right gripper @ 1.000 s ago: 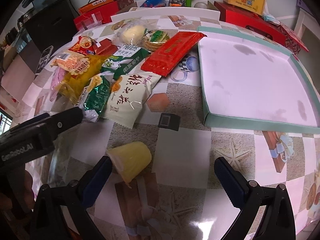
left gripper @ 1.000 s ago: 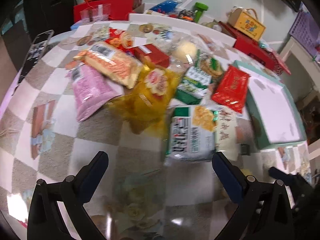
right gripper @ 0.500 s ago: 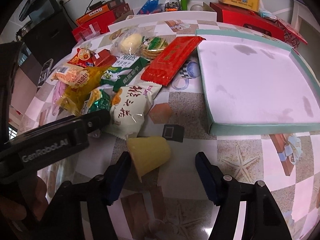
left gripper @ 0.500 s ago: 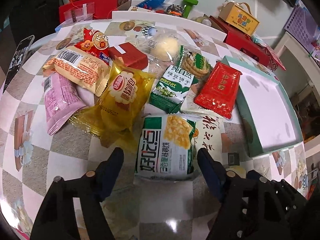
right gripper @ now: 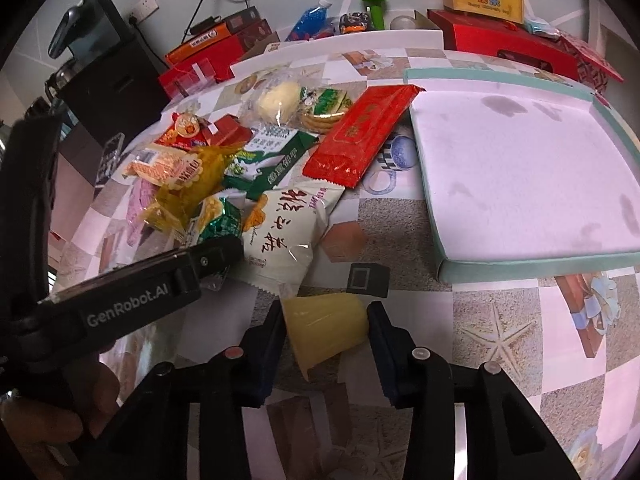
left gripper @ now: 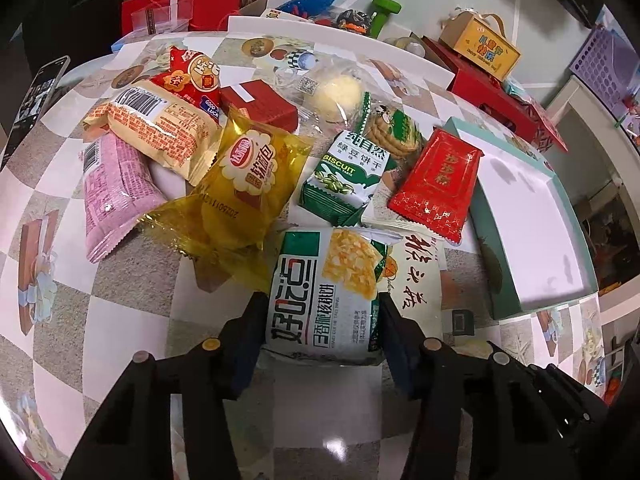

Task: Organize snacks
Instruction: 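Carry both items to the white tray while the left gripper releases the biscuit bag inside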

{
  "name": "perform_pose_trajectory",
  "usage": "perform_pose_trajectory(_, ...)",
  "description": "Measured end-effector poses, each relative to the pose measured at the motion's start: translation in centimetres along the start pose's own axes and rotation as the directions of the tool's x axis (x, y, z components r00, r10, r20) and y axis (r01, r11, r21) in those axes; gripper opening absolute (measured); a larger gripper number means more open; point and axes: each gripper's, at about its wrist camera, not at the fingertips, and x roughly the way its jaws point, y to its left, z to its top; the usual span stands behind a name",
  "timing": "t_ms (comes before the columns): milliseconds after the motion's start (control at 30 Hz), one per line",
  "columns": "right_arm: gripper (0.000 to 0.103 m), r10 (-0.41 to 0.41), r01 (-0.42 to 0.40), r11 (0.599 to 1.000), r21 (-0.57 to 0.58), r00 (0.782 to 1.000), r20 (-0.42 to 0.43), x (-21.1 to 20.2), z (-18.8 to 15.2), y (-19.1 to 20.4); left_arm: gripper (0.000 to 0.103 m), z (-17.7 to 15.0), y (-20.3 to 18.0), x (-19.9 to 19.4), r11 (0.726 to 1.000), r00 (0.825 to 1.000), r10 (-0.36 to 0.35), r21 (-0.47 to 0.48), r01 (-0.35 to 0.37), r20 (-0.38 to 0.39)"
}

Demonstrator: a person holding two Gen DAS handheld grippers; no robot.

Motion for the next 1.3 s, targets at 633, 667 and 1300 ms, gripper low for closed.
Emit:
perform_pose_trajectory(633, 0.043, -0.022, 0.010, 0.998, 0.070, 0.984, 0.176, -6.4, 3.0, -1.7, 0.053, 1.5, -1.4, -5.4, 0.999, 0.993, -0.043, 0.016, 0.042, 0.112)
perform_pose_trajectory(667, 0.043, -0.035, 0.020, 0.996, 0.081, 0.982, 0.184, -6.8, 3.4, -2.0, 0.053, 1.9, -2.0, -5.8, 0.999, 0.991, -0.046, 0.030, 0.043, 0.122)
perform_pose_trajectory(1300, 0.043, -0.312, 0.196, 0.890, 0.411, 0.919, 0.239, -9.7, 8.0, -14.0, 0.053, 7.3, -15.5, -3.4, 0.942, 0.966, -0.212, 0.292, 0.163, 0.146)
